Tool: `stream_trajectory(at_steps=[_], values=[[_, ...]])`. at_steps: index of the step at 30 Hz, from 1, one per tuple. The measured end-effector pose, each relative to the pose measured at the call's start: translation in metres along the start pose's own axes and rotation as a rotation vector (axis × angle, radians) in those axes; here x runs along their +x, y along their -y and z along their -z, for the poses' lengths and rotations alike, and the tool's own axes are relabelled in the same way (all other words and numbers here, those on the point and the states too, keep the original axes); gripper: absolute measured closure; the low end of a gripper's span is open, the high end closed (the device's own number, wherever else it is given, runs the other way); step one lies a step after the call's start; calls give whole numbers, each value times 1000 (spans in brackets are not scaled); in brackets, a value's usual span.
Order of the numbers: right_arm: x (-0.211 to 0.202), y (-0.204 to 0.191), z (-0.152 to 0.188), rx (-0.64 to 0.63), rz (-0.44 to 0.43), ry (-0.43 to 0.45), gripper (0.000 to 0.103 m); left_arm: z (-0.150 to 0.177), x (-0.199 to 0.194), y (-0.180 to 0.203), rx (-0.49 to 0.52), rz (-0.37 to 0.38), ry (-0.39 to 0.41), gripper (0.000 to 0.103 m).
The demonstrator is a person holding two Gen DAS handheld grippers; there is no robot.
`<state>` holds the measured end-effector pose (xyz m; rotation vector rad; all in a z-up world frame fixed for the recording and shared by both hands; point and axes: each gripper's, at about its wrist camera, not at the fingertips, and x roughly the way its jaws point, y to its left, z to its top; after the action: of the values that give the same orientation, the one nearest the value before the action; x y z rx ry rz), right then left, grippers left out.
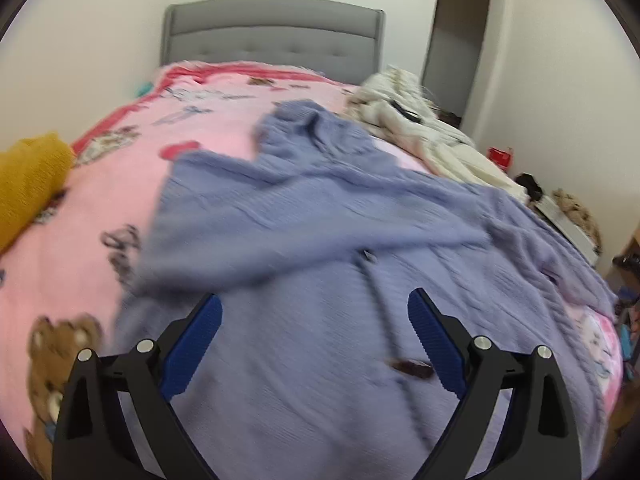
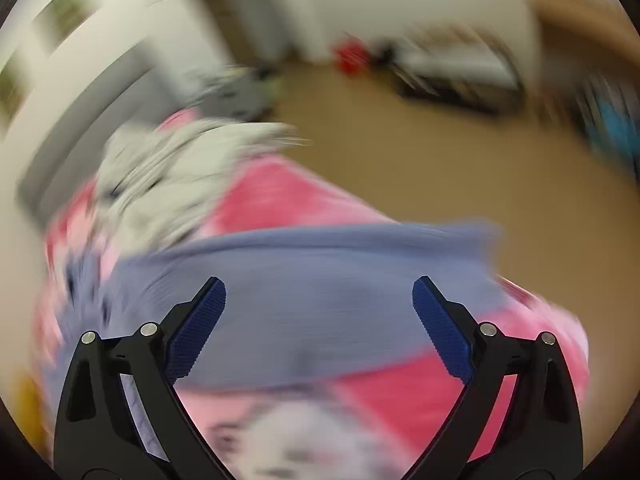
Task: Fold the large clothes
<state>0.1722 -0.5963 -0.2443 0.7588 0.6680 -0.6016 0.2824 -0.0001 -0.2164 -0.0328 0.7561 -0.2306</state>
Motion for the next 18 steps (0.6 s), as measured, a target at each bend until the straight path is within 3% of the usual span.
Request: stream_trajectory(at_steps=[3, 6, 9, 12, 15, 18], values=[[5, 76, -8, 211, 23, -53, 19, 8, -2, 22, -11, 7, -36, 11], [16, 109, -5, 311, -14, -112, 24, 11, -3, 42, -1, 51, -42, 11], [37, 108, 3, 301, -34, -200, 36, 10, -3, 57, 31, 57, -40, 10], [43, 95, 5, 234, -26, -190, 39, 9, -3, 66, 27, 85, -41, 10], [42, 89, 2, 227, -67, -164, 58, 8, -3, 68, 21, 94, -45, 10], [38, 79, -6, 177, -61, -139, 90, 8, -1, 68, 17, 94, -49, 10]])
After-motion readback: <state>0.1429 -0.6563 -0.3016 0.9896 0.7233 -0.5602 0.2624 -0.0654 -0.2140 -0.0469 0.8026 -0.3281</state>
